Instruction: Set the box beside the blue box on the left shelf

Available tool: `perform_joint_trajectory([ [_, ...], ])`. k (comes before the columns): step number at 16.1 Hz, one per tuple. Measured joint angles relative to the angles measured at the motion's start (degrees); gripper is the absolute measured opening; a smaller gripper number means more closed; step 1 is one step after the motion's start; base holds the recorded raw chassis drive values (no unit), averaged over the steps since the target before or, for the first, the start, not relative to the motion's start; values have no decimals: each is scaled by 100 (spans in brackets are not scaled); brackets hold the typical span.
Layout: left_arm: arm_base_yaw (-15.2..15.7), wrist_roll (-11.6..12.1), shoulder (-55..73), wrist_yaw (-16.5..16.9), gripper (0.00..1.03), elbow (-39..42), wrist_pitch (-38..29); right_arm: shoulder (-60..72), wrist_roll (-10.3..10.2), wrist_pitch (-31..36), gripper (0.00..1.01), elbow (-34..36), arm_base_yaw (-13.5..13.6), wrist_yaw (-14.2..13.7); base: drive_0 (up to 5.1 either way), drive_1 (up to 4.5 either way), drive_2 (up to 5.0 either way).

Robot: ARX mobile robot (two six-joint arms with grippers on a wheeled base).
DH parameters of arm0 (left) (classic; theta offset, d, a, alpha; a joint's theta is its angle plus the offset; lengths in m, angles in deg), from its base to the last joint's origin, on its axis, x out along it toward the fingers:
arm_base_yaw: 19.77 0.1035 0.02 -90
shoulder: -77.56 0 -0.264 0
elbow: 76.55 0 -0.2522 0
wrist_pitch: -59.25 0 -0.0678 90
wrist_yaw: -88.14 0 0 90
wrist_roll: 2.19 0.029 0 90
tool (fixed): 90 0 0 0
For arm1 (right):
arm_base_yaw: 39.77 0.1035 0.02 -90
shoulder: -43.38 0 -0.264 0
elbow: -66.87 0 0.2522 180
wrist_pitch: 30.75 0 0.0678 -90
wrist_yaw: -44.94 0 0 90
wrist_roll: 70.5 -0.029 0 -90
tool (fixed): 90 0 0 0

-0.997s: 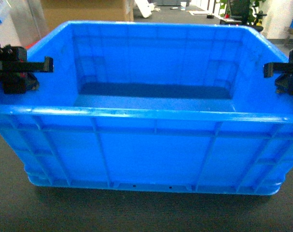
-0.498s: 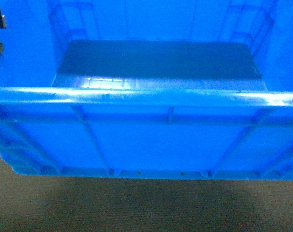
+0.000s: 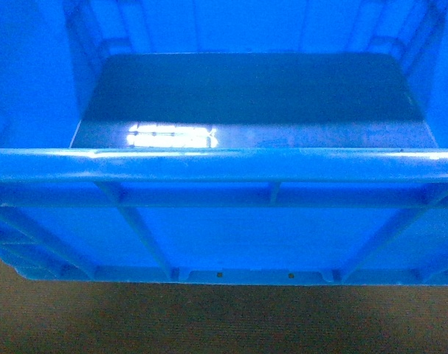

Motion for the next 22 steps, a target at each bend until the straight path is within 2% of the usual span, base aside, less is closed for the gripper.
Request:
perform_joint_trajectory([
  [22,-24,39,-11,-17,19,11,-7,-52,2,-2,22,26,-4,-2,0,0,0],
])
